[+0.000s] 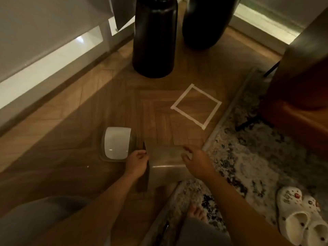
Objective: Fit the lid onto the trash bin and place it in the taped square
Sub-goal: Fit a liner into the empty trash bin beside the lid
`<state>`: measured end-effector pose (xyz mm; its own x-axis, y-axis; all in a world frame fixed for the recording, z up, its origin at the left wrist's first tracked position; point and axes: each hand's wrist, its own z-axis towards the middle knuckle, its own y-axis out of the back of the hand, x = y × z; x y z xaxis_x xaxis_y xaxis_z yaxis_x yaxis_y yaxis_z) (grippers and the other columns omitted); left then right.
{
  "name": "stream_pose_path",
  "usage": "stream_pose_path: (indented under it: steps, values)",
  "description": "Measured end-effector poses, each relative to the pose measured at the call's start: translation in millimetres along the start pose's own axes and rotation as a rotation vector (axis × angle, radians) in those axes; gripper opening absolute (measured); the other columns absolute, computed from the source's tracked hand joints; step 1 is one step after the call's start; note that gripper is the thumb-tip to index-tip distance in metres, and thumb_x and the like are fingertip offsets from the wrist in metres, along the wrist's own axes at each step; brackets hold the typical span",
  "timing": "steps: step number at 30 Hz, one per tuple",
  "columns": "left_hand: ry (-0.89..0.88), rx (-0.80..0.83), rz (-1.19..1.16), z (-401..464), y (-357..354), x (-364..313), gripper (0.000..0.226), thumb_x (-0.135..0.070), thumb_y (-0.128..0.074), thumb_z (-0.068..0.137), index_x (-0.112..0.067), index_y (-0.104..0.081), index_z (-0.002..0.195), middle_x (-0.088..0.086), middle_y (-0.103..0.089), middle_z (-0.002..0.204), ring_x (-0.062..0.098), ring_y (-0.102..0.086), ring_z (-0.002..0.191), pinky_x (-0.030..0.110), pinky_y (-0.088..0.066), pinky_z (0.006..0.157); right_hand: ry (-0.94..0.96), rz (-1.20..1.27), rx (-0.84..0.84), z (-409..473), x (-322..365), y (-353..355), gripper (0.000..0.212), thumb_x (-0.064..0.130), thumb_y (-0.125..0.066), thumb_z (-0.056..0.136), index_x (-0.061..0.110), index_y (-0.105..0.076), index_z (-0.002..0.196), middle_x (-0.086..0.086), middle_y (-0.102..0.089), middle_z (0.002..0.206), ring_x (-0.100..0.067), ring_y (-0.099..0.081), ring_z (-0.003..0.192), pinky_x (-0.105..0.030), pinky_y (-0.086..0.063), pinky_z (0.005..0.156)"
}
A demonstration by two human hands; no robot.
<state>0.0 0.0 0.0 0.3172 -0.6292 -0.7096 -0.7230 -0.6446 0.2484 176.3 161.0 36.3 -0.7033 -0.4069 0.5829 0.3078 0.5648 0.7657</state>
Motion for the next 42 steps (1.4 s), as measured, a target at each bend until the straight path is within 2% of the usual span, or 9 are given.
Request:
stream_pose_path:
  steps: [4, 6, 8, 11, 25, 29, 32, 38, 42]
  values:
    - [0.103, -0.046, -0.124, 20.3, -12.9, 14.0, 0.046, -0.021, -0.068, 0.092, -0.009, -0.053, 0.135, 0.013, -0.063, 0.127, 0.028, -0.062, 0.110, 0.047, -0.053, 0.093, 0.218, -0.226, 0.124, 3.2, -10.6, -42.4, 0.038, 0.010, -0.088, 0.078, 0.001, -0.075, 0.113, -0.021, -0.071, 0.112, -0.041, -0.070, 0.099, -0.044, -0.058, 0.082]
    - [0.149, -0.034, -0.156, 30.0, -17.7, 23.7, 0.054, -0.024, -0.067, 0.093, -0.012, -0.047, 0.141, 0.010, -0.060, 0.130, 0.025, -0.060, 0.105, 0.040, -0.056, 0.080, 0.220, -0.288, 0.166, 4.0, -25.3, -64.0, 0.052, 0.023, -0.089, 0.078, 0.004, -0.071, 0.123, -0.022, -0.064, 0.127, -0.045, -0.061, 0.116, -0.054, -0.055, 0.092]
    - [0.156, -0.005, -0.146, 36.1, -18.6, 27.3, 0.055, -0.029, -0.064, 0.095, -0.018, -0.044, 0.145, 0.006, -0.058, 0.133, 0.024, -0.059, 0.107, 0.039, -0.055, 0.080, 0.163, -0.327, 0.181, 0.4, -38.1, -79.2, 0.068, 0.045, -0.075, 0.088, 0.011, -0.058, 0.144, -0.019, -0.049, 0.150, -0.042, -0.042, 0.138, -0.054, -0.042, 0.109]
    - [0.109, 0.086, -0.133, 47.3, -19.3, 30.3, 0.050, -0.030, -0.058, 0.098, -0.023, -0.047, 0.146, 0.002, -0.059, 0.136, 0.023, -0.059, 0.116, 0.047, -0.052, 0.096, 0.180, -0.384, 0.142, -2.7, -51.9, -96.8, 0.075, 0.058, -0.060, 0.090, 0.016, -0.048, 0.151, -0.016, -0.042, 0.157, -0.040, -0.034, 0.145, -0.057, -0.038, 0.111]
    - [0.178, 0.263, -0.246, 42.9, -22.7, -14.5, 0.056, -0.022, -0.063, 0.094, -0.025, -0.041, 0.146, 0.007, -0.059, 0.132, 0.031, -0.060, 0.114, 0.052, -0.054, 0.092, 0.153, -0.288, 0.086, 3.2, -38.9, -78.5, 0.072, 0.045, -0.071, 0.092, 0.015, -0.046, 0.153, -0.017, -0.039, 0.159, -0.041, -0.032, 0.146, -0.057, -0.033, 0.115]
    - [0.142, 0.358, -0.205, 26.7, -33.7, -41.2, 0.037, -0.020, -0.061, 0.095, -0.026, -0.050, 0.130, 0.004, -0.067, 0.115, 0.027, -0.066, 0.102, 0.043, -0.057, 0.080, 0.138, -0.077, -0.075, -2.6, -17.3, -55.3, 0.046, 0.040, -0.070, 0.094, 0.019, -0.059, 0.133, -0.002, -0.059, 0.131, -0.020, -0.057, 0.116, -0.039, -0.051, 0.094]
    - [0.124, 0.370, -0.153, 14.7, -45.1, -54.7, 0.031, -0.017, -0.056, 0.097, -0.022, -0.050, 0.127, 0.006, -0.066, 0.114, 0.026, -0.066, 0.098, 0.039, -0.057, 0.072, 0.032, 0.094, -0.136, -11.3, 2.5, -44.0, 0.024, 0.052, -0.064, 0.091, 0.031, -0.063, 0.104, 0.019, -0.062, 0.097, 0.005, -0.059, 0.084, -0.017, -0.046, 0.069]
    - [0.164, 0.403, -0.230, -1.5, -60.2, -60.5, 0.032, -0.010, -0.055, 0.098, -0.014, -0.050, 0.129, 0.014, -0.067, 0.118, 0.040, -0.065, 0.106, 0.051, -0.059, 0.082, -0.106, 0.145, -0.121, -28.3, 12.0, -41.6, 0.017, 0.045, -0.068, 0.091, 0.035, -0.058, 0.083, 0.013, -0.065, 0.073, 0.002, -0.062, 0.065, -0.012, -0.039, 0.050]
    - [0.188, 0.397, -0.277, -1.3, -59.9, -60.1, 0.027, -0.012, -0.049, 0.101, -0.010, -0.055, 0.127, 0.018, -0.064, 0.122, 0.042, -0.063, 0.109, 0.054, -0.055, 0.088, -0.123, 0.172, -0.130, -33.8, 8.3, -46.2, 0.015, 0.038, -0.069, 0.097, 0.025, -0.065, 0.091, 0.008, -0.067, 0.074, -0.005, -0.065, 0.066, -0.030, -0.053, 0.056]
